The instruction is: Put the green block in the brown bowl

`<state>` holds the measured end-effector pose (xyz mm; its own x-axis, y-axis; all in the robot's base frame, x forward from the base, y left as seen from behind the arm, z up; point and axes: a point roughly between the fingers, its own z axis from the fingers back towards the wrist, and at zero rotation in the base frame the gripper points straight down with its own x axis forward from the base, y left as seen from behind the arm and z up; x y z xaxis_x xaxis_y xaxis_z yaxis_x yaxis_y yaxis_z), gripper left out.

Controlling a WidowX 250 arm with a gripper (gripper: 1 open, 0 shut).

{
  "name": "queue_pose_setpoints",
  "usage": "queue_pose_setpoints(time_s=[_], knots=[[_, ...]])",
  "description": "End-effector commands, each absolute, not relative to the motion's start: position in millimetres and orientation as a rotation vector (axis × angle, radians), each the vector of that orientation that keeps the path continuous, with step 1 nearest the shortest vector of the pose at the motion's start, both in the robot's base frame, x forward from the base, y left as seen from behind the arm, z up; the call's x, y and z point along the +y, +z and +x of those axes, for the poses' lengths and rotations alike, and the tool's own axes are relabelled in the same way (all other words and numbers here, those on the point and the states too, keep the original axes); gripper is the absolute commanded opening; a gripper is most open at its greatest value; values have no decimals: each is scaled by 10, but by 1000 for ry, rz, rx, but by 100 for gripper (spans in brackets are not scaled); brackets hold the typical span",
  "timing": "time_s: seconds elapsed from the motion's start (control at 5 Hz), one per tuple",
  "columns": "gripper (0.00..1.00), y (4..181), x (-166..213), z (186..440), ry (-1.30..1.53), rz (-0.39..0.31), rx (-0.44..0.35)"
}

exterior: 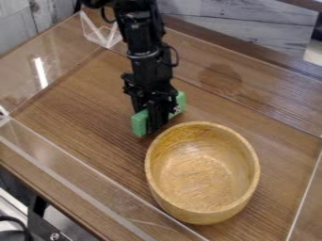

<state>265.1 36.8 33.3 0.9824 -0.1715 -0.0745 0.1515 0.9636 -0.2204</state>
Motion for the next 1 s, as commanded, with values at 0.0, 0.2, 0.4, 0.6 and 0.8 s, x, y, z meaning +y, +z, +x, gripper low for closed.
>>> queue_pose_setpoints(time_s=[0.0, 0.2, 0.4, 0.6, 0.8], knots=[[0, 675, 351, 2705, -146, -204, 64], [0, 878, 278, 2650, -126, -213, 93], [0, 1303, 126, 2626, -111, -207, 85], [0, 1805, -203, 2567, -108, -195, 53], [0, 1853, -668, 2233, -216, -188, 55]])
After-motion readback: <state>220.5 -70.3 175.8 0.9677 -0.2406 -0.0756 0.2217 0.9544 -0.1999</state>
